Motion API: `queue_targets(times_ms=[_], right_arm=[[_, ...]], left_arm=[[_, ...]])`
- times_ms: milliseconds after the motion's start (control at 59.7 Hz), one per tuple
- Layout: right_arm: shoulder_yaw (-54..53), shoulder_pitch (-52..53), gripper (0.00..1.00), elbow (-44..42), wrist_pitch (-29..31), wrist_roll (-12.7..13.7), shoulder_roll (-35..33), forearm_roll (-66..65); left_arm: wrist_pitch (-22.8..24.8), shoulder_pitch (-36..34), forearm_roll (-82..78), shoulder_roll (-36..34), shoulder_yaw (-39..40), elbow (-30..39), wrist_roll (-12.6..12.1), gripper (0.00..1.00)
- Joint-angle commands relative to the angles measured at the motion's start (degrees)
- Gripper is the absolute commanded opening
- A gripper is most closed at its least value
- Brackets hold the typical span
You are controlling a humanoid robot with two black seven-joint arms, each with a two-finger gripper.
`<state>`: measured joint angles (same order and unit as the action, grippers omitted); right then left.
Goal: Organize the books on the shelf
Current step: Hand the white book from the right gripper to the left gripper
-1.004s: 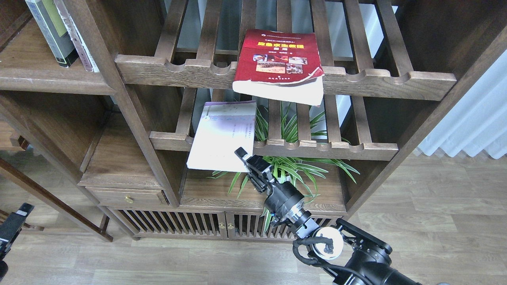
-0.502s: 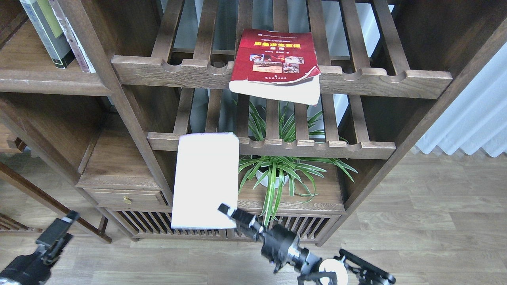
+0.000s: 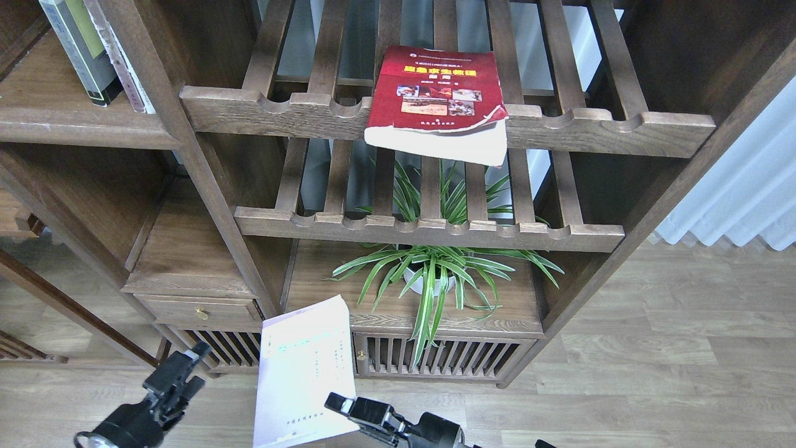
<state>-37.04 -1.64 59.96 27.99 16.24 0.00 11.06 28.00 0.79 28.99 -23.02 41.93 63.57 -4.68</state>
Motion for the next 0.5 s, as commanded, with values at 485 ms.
queue_targets(times_ms=[485], right_arm=[[1.8,-1.1,0.04,0.2,0.0,0.2,0.0,-0.1]], left_arm=[[0.0,-2.2,0.9,8.4,-2.9,-0.7,1.1,0.62]])
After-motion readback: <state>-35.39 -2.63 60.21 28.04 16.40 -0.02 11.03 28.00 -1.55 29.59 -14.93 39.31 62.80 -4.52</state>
